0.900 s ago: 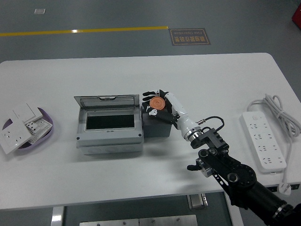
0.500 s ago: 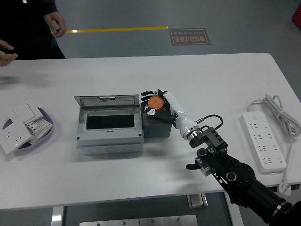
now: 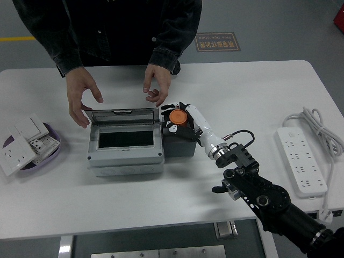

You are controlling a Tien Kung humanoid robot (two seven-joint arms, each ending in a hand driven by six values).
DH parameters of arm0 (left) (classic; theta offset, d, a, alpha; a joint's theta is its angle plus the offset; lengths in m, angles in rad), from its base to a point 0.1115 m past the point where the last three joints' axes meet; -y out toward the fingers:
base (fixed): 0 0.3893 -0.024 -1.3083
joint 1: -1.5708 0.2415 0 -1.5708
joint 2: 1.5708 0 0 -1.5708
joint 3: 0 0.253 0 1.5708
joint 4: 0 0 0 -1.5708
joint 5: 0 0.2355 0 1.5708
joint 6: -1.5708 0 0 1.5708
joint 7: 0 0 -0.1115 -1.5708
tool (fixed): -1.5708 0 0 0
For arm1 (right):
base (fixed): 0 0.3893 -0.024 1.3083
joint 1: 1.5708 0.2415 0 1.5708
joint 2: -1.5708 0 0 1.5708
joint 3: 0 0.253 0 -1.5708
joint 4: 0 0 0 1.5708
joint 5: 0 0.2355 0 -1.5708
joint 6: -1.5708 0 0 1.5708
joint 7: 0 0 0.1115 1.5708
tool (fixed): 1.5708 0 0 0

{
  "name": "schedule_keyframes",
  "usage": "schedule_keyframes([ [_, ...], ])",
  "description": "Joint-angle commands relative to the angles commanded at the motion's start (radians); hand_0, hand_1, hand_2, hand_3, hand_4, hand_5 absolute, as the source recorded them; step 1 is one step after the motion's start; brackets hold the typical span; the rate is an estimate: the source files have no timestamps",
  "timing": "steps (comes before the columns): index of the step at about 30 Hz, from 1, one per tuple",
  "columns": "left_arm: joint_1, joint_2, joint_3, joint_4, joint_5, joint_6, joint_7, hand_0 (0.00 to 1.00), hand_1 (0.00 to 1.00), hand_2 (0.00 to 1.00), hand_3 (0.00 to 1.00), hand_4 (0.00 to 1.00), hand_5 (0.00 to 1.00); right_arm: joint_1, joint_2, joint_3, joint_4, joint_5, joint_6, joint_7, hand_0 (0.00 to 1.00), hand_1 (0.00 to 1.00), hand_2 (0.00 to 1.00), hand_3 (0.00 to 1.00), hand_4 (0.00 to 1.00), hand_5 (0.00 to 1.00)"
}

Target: Pick up the cylinder from the cube,place it in the box,flap close box

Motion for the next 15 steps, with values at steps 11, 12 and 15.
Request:
schedule_keyframes([
  [11,0.0,-0.001,0.005,0.0,-0.004,0.0,-0.003,0.635,0.666,0.592,0.649,0.709,0.269,-0.002,0.001,-0.006,0.02,0.015,-0.029,0.001,0.66,0.588,0.533,0.57,0.036,0.002],
  [12,0.0,-0.001,0.006,0.0,-0.004,0.0,-0.003,0.635,0.666,0.592,0.649,0.709,0.269,-0.002,0.001,-0.006,0.022,0.021,-0.032,0.006,0.66,0.588,0.533,0.57,0.036,0.002],
  [15,0.001,-0.002,0.006,0.0,-0.005,0.0,-0.003,0.635,0.666,0.591,0.648,0.709,0.268,-0.003,0.001,-0.003,0.029,0.04,-0.041,0.023,0.542,0.514,0.495,0.496,0.036,0.002],
])
